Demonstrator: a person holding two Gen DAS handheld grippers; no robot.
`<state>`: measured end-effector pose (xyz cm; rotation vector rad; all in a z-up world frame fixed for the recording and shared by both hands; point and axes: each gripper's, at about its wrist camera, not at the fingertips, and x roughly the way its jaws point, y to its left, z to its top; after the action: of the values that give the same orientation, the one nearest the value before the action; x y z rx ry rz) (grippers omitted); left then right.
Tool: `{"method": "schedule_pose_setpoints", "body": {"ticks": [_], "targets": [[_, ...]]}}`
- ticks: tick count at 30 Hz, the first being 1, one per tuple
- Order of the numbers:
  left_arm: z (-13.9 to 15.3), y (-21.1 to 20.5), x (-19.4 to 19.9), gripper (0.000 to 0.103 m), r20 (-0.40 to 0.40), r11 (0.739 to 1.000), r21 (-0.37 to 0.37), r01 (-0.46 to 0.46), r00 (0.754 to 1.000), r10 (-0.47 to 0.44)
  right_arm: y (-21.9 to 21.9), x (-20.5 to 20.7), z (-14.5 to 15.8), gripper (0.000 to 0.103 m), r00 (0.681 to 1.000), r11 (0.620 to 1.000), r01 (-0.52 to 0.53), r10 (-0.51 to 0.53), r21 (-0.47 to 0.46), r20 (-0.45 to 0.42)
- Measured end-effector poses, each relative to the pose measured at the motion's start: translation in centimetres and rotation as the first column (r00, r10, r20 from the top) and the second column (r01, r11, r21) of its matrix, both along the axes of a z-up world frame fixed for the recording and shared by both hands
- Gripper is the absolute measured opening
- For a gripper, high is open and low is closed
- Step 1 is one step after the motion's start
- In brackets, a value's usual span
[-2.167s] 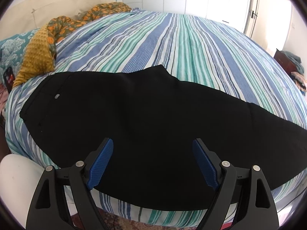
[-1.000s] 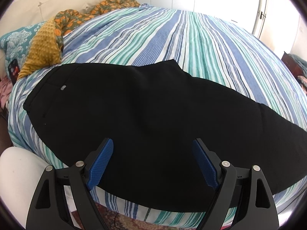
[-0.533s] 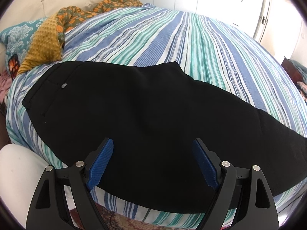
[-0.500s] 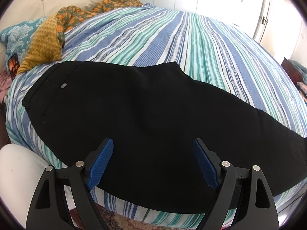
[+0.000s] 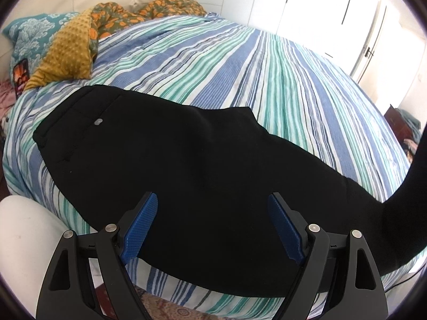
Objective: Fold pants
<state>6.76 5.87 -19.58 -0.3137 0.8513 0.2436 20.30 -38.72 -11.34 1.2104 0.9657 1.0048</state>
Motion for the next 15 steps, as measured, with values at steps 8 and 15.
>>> {"method": "schedule_pose_setpoints", "body": {"ticks": [8, 15], "targets": [[0.0, 2.9, -1.0, 0.086, 0.01, 0.994, -0.077, -0.082, 0.996, 0.083, 18.4, -0.1, -6.9, 0.017, 0.99, 0.984, -0.139, 0.135, -0.112, -0.041], [0.2, 3.6, -1.7, 0.086, 0.046, 0.987, -0.142, -0.079, 0.995, 0.087, 20.8, -3.8, -9.1, 0.075, 0.955, 0.866, -0.272, 0.297, -0.42, -0.006]]}}
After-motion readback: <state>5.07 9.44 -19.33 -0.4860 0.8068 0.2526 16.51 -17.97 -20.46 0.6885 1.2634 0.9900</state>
